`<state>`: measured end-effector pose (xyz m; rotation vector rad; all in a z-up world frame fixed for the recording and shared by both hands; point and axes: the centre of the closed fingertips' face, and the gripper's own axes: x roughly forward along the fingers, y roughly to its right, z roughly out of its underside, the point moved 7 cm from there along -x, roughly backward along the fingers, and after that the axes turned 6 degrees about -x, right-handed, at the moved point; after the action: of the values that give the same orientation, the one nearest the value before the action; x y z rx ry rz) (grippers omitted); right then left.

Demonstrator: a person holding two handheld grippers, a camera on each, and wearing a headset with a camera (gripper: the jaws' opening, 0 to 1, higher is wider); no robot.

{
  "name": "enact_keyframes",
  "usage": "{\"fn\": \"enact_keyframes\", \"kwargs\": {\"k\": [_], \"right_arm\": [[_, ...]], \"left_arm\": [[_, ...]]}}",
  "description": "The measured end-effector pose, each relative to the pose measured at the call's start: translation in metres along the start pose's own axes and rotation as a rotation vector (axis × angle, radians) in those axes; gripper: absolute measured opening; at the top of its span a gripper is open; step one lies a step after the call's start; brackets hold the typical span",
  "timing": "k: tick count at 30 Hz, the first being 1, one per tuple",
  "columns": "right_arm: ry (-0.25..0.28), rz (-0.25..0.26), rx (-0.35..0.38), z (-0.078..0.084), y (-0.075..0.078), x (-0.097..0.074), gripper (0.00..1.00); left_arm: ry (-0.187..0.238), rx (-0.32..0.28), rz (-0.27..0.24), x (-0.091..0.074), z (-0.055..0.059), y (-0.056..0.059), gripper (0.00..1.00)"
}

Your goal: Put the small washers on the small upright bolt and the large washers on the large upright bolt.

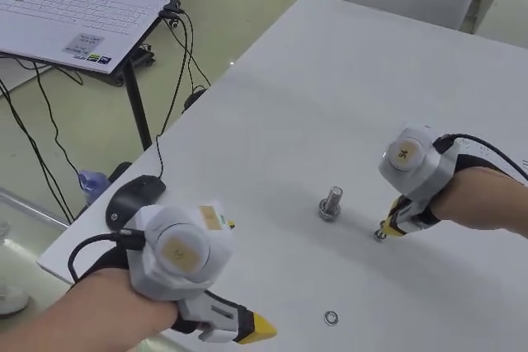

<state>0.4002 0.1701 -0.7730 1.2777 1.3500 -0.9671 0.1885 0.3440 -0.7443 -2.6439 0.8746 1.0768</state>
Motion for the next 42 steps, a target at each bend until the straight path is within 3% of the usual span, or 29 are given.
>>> {"fn": "enact_keyframes", "kwargs": {"k": [22, 38, 42], "right_arm": [[-0.02, -0.03, 0.003, 0.005, 0.008, 0.022, 0.13], [-0.02, -0.025, -0.022, 0.003, 0.005, 0.021, 0.14], [-0.016, -0.026, -0.014, 0.004, 0.006, 0.021, 0.18]], "left_arm": [[-0.04, -0.006, 0.002, 0.003, 0.009, 0.002, 0.83], [-0.041, -0.003, 0.013, 0.003, 0.007, 0.005, 0.8], [-0.044, -0.005, 0.014, 0.003, 0.008, 0.006, 0.8]]}}
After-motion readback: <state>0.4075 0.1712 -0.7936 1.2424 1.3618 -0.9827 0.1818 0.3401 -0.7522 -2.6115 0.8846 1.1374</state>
